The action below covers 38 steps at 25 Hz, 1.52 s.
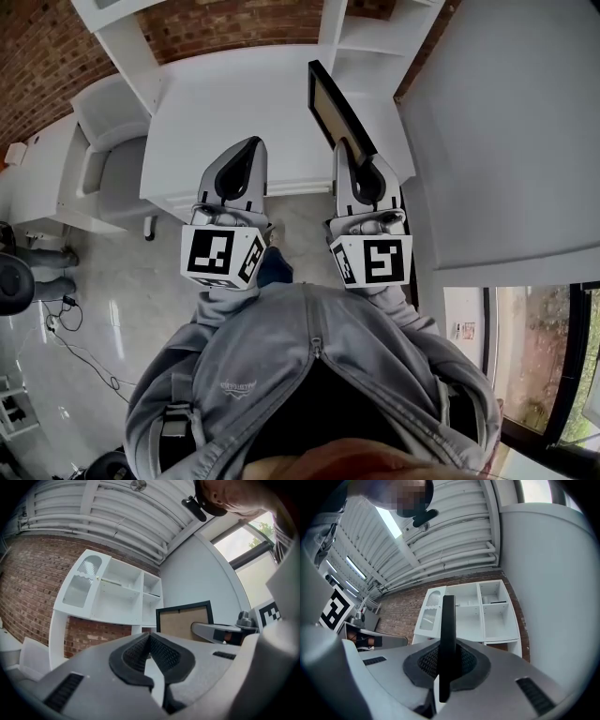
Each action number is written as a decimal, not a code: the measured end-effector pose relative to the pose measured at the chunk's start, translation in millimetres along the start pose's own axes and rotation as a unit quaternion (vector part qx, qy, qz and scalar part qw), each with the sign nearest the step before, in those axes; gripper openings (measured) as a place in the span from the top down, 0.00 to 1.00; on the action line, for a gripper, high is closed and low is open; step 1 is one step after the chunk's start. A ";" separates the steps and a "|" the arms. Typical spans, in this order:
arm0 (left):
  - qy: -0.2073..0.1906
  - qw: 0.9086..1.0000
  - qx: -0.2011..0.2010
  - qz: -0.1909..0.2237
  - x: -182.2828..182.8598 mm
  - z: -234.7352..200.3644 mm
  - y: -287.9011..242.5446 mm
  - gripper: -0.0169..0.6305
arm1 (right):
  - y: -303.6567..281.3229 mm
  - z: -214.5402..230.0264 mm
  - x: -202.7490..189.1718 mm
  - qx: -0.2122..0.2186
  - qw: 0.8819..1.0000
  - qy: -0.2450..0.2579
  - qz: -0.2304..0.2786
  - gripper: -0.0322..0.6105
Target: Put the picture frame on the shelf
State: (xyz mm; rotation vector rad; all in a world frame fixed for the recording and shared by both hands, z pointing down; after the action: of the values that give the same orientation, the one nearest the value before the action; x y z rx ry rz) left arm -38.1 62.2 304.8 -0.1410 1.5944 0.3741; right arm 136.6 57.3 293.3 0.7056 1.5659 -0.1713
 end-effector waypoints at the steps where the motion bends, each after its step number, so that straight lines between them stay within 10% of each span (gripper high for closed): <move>1: 0.001 1.000 -0.001 -0.001 -1.6 -3.7 -7.6 0.96 | -7.3 2.8 -2.7 0.000 1.000 0.001 -0.001 0.90; 38: 0.014 0.998 -0.055 -0.012 -31.1 -175.1 -250.9 0.96 | -270.8 62.5 -92.7 -0.042 0.999 0.012 -0.021 0.90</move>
State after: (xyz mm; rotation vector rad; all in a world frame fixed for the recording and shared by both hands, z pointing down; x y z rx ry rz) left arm -122.4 -233.6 300.6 -0.2502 1.5984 0.4428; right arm 43.6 -220.5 290.6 0.6108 1.6013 -0.1269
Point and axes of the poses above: the fingertips, and each gripper's own axes: y backward along the fingers, z to its right, x out of its top, the point moved 7 cm from there along y, backward along the fingers, and after that the axes turned 3 degrees about x, right-handed, at the moved point
